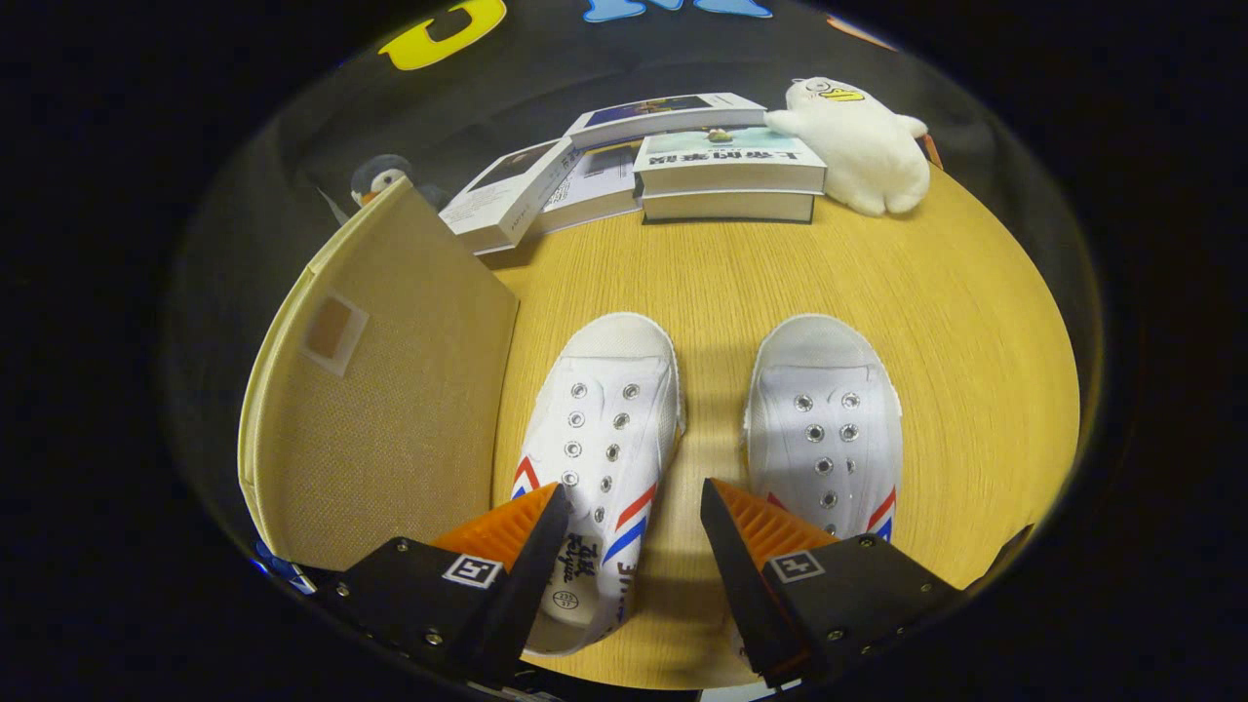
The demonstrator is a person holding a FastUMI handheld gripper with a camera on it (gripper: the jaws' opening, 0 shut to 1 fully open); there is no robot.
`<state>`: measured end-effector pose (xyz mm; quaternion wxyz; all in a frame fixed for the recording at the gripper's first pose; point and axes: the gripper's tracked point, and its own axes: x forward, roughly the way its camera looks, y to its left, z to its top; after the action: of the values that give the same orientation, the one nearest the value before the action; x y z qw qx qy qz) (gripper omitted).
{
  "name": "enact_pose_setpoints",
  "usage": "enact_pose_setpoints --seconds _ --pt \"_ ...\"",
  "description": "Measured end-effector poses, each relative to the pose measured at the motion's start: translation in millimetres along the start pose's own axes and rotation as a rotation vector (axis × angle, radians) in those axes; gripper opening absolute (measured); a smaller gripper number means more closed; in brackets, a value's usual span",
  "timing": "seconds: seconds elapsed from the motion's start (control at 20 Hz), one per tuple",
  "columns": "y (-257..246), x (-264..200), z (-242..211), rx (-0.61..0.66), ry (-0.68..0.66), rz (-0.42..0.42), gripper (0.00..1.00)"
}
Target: Open the storage box then place both shoes into the box .Put the left shoe in first, then the right shoe, with the right side of both shoes facing outward in a uniform manner.
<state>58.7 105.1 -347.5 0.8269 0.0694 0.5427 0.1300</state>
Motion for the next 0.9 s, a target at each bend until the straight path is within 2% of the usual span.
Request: enact_pose_setpoints --seconds 0.1,0.2,0.25,0.3,0.35,0.4,0.45,0.5,0.6,0.65,0.75,0.8,0.9 --pt "0.9 3.3 -2.8 0.001 0.015 0.005 0.82" --pt "8.5 9.9 -4.7 0.025 0.028 0.055 0.81" --pt "10.2 6.9 -4.3 0.052 0.032 0.065 0.71" --pt "12.1 11.0 -5.0 0.060 0.038 0.072 0.55" --pt "8.7 9.3 -5.7 0.061 0.039 0.071 0.55" --pt "0.4 6.2 -4.5 0.056 0.034 0.040 0.49" --pt "1.2 7.4 -6.9 0.071 0.044 0.051 0.39" --pt "1.0 11.3 -6.4 0.086 0.037 0.056 0.24" --pt "0.8 6.6 -4.6 0.109 0.028 0.050 0.23" --pt "3.1 4.8 -5.5 0.124 0.034 0.053 0.08" --pt "3.4 7.2 -5.4 0.144 0.007 0.044 0.08" --pt "2.2 -4.7 2.6 0.152 -0.005 0.042 0.00" --pt "6.0 -10.5 5.2 0.165 -0.007 0.054 0.00"
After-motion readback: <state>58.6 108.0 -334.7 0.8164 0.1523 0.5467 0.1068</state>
